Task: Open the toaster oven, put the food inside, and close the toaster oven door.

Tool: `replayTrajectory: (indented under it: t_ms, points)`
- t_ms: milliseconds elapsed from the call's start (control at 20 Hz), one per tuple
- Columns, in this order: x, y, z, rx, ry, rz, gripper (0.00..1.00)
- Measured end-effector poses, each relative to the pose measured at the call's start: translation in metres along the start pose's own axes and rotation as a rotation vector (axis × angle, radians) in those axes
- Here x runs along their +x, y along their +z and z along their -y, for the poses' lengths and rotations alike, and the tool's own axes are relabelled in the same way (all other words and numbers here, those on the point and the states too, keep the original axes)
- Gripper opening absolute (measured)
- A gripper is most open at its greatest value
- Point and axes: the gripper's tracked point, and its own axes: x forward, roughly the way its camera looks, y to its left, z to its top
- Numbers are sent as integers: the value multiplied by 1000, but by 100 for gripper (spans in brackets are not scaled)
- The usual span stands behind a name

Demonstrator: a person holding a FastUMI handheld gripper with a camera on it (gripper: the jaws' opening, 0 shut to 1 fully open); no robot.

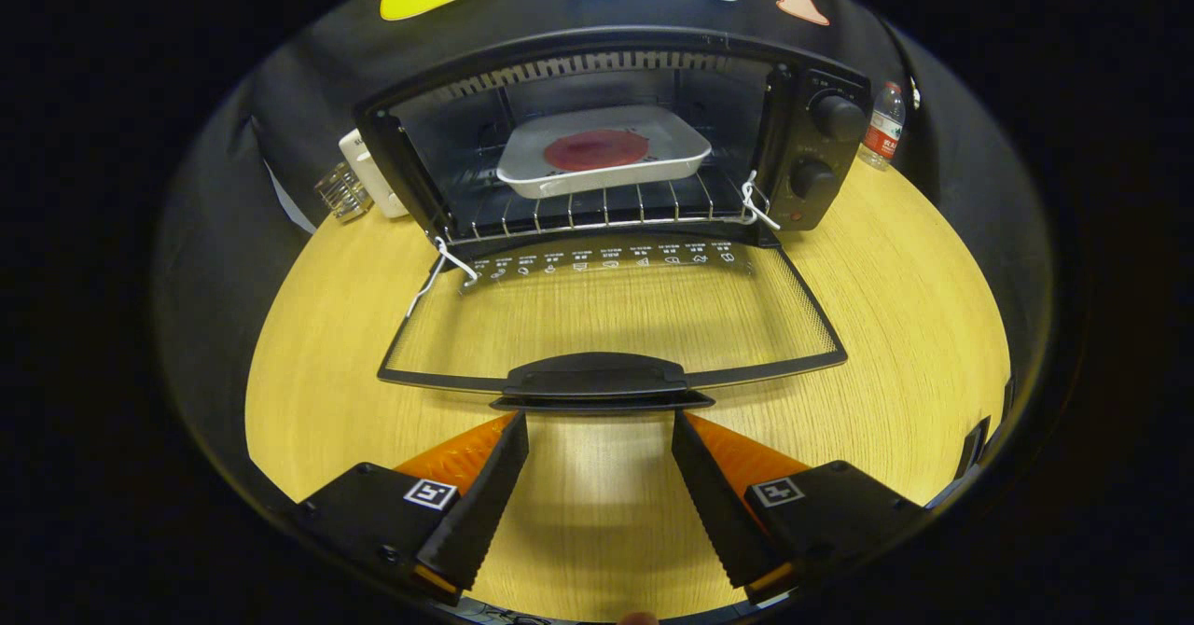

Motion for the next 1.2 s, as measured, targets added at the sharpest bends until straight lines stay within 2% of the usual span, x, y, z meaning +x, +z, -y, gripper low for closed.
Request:
replayTrajectory:
  t_ms: [300, 600, 850, 1200]
  points:
    - [-12, 16, -6, 3, 12, 52, 98]
    - [-21, 24, -7, -103, -26, 143, 98]
    - [-26, 28, -9, -94, -23, 161, 98]
    - [-49, 48, -13, -135, -41, 274, 98]
